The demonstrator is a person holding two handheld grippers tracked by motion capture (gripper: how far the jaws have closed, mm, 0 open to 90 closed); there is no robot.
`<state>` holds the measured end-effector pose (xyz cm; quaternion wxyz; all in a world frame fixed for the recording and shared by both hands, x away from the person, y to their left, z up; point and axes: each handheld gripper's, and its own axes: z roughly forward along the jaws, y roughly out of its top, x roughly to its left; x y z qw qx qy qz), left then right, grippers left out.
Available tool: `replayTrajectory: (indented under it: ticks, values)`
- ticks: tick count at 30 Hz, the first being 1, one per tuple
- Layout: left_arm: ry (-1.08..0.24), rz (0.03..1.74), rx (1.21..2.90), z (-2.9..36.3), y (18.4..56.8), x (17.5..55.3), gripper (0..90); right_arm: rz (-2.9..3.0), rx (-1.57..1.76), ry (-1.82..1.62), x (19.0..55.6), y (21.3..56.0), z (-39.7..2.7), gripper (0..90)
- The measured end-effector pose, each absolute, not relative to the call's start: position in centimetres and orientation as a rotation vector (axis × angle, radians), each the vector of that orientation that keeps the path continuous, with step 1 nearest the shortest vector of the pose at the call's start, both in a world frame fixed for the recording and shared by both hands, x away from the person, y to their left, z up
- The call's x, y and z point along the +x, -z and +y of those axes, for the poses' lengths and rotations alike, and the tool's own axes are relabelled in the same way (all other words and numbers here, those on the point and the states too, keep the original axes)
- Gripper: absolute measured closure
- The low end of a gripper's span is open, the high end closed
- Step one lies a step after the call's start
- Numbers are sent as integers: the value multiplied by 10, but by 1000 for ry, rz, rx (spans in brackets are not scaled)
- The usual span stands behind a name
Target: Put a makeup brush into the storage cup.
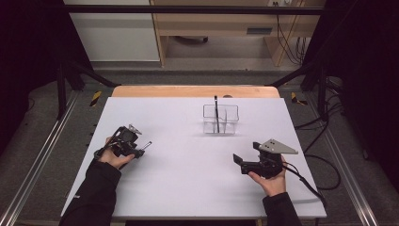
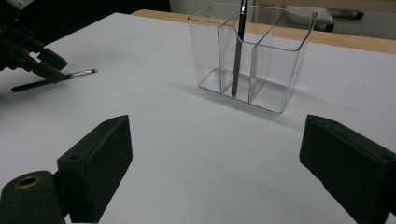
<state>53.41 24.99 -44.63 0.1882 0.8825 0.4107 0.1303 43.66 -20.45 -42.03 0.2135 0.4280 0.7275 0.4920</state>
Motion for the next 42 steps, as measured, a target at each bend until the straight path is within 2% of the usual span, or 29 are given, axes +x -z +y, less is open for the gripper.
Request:
replayTrajectory:
  ticks: [23,34,37,42]
  values:
    - [-276,1219,2476,252,449,537,829,2023,1187,-1365,437,421,-204,101]
    - [-269,1247,2459,251,449,537,828,2027,1185,-1362,437,421,-203,101]
    - [-261,1227,2473,251,449,537,775,2024,1186,-1364,436,420,-204,101]
    - [-244,1229,2493,251,448,535,766,2024,1186,-1367,436,420,-204,101]
